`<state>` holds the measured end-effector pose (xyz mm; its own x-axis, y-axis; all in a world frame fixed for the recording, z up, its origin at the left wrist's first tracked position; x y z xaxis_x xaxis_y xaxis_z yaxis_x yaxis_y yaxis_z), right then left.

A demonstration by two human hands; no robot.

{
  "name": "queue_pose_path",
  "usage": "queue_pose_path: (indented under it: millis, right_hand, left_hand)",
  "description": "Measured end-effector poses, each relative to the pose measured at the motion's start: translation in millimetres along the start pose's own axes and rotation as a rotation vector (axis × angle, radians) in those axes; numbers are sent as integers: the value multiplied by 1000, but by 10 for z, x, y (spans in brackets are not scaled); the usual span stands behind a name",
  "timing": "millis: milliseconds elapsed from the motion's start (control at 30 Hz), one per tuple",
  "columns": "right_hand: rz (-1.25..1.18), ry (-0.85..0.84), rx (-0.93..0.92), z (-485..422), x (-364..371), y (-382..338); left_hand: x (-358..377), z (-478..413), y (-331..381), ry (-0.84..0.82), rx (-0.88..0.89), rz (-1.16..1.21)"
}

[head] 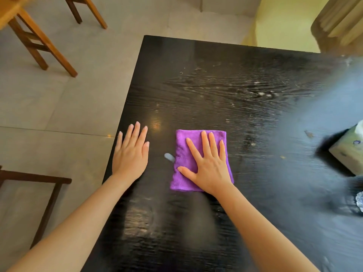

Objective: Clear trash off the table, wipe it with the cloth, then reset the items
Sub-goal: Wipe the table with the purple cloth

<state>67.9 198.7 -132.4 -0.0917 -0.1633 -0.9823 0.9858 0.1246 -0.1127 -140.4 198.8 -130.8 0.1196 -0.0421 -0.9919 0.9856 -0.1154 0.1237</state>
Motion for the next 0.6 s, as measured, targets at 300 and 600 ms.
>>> queue_pose_path:
  millis: [300,600]
  right_hand:
    - [-31,-31,-13,-51,-14,-23]
    - [-419,46,92,-94,-164,-88]
  left_hand:
    - [51,-5,-20,-22,0,-26]
    - [52,-18,-30,-49,4,-12]
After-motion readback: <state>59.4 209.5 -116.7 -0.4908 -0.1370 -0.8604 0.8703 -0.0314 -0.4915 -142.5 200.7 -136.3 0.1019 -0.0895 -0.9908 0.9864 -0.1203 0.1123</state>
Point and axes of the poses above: each hand's wrist, its own z-axis away from the middle knuckle, its own x-axis out of the palm, y = z × x, the point moved 9 cm from there along -z, towards the middle knuckle, and after that the axes turned 12 degrees about x, right-handed, at the moved point
